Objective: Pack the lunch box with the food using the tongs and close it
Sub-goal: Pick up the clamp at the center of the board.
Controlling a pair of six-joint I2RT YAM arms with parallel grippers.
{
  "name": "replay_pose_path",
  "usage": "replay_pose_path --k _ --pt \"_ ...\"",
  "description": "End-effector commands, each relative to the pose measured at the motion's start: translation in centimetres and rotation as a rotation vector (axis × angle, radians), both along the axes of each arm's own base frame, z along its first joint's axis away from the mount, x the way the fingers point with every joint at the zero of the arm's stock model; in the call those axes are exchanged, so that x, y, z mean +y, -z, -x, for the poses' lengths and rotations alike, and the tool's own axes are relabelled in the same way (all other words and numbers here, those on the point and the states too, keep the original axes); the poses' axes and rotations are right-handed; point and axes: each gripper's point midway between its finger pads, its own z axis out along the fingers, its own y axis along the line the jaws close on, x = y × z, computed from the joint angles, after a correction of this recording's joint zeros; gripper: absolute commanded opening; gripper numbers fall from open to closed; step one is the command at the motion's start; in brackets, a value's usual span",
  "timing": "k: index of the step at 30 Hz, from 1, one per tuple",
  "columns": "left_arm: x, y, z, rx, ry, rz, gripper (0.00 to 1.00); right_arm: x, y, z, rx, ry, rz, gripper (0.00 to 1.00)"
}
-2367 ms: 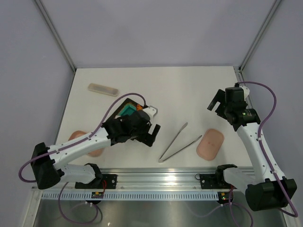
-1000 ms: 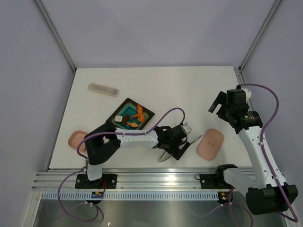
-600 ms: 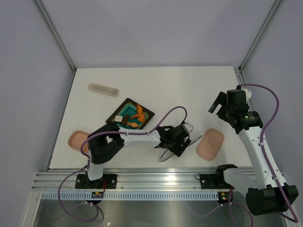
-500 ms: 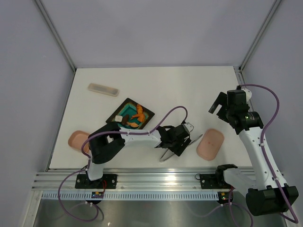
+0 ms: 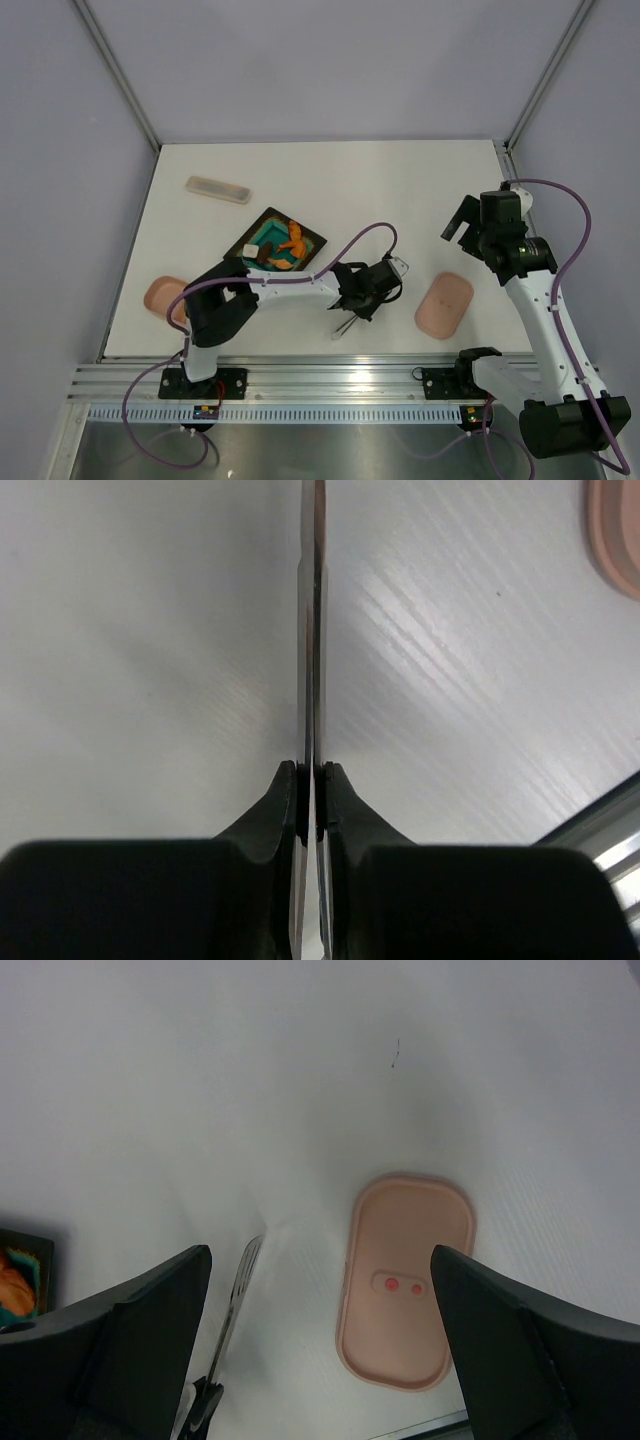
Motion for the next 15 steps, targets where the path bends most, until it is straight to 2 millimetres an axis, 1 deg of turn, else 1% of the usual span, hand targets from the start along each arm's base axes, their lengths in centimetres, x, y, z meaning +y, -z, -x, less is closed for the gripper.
replay_pose_path --k 1,2,3,4,5,6,7,8,9,10,11,13,14,15 --pt "-0.5 -7.8 -1.6 -0.098 -0.008 0.107 0.04 -0.1 -1.2 -0.2 -0.040 0.005 0.002 1.00" --pt "0.2 -8.5 -1.7 -0.096 -0.015 0.103 0.04 -0.2 -1.3 -0.1 -0.044 0.003 0.004 0.99" --pt "0.7 -10.2 -1.9 -0.107 -0.027 0.131 0.05 -0.1 -1.3 -0.2 -0.045 0.001 0.003 0.99" --pt "1.1 -10.7 -1.9 -0.105 -0.032 0.136 0.05 -0.2 -1.4 -0.3 -0.050 0.003 0.003 0.99" --pt "2.4 -10.9 -2.2 -0.097 -0.053 0.110 0.06 -0.1 -1.4 -0.3 -0.054 0.005 0.001 0.99" --pt "3.2 -11.3 -2.5 -0.094 -0.076 0.106 0.06 -0.1 -1.2 -0.3 -0.054 0.006 -0.003 1.00" --pt "4.1 -12.5 -2.7 -0.110 -0.095 0.118 0.06 -0.1 -1.2 -0.4 -0.062 0.005 -0.006 0.99" --pt "5.4 -12.9 -3.0 -0.105 -0.121 0.103 0.06 0.0 -1.3 -0.4 -0.068 0.004 -0.012 0.99" --pt "6.3 -13.4 -3.2 -0.103 -0.148 0.108 0.06 0.1 -1.1 -0.5 -0.068 0.001 -0.015 0.99" --pt "7.4 -14.6 -3.3 -0.111 -0.171 0.129 0.06 0.2 -1.1 -0.6 -0.071 -0.001 -0.016 0.99" --pt "8.9 -14.8 -3.9 -0.101 -0.211 0.125 0.07 0.2 -1.0 -0.6 -0.067 -0.005 -0.018 1.00" --pt "10.2 -15.6 -3.9 -0.056 -0.254 0.158 0.08 0.3 -1.0 -0.7 -0.067 -0.007 -0.018 1.00" --pt "12.1 -16.1 -4.4 -0.042 -0.302 0.163 0.09 0.3 -1.0 -0.7 -0.064 -0.011 -0.017 0.99" --pt "12.9 -16.3 -4.5 -0.026 -0.334 0.167 0.10 0.4 -0.9 -0.7 -0.062 -0.015 -0.018 0.99"
